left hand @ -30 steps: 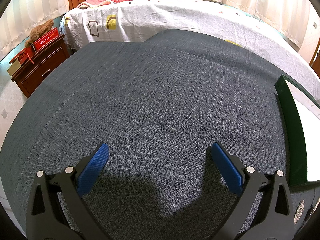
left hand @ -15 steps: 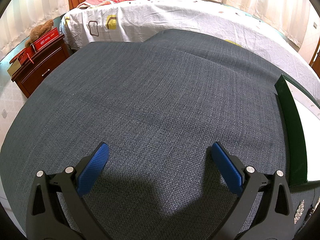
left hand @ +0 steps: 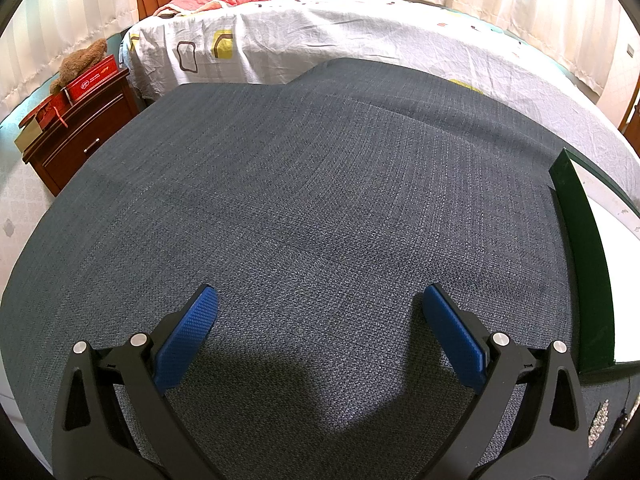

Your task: Organize jewelry

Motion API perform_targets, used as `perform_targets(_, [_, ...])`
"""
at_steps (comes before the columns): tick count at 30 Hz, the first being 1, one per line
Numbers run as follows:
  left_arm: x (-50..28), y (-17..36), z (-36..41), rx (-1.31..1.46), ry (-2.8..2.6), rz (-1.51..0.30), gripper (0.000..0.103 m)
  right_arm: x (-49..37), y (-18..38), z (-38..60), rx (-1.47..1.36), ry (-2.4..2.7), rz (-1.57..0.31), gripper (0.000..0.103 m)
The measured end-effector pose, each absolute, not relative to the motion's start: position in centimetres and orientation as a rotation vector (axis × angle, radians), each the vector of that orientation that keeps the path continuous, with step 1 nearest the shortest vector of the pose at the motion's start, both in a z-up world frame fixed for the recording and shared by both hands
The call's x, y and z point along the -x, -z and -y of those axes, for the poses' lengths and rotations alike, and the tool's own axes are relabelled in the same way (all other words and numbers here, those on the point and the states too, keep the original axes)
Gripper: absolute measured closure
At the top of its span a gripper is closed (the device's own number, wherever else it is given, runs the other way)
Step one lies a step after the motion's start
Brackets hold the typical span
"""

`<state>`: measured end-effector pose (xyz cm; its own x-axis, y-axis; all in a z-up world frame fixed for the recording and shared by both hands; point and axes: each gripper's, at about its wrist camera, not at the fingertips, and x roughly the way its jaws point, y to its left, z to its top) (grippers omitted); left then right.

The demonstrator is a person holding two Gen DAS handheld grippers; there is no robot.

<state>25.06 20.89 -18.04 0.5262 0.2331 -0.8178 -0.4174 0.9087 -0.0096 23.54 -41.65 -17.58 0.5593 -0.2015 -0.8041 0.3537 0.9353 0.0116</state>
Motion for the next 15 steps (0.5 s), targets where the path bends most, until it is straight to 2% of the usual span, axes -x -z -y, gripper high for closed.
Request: perform_targets(15, [-25.06, 18.01, -20.82, 0.215, -0.393, -0.94, 0.003, -23.56, 17.56, 41.65, -0.18, 0.329, -0.922, 0.006])
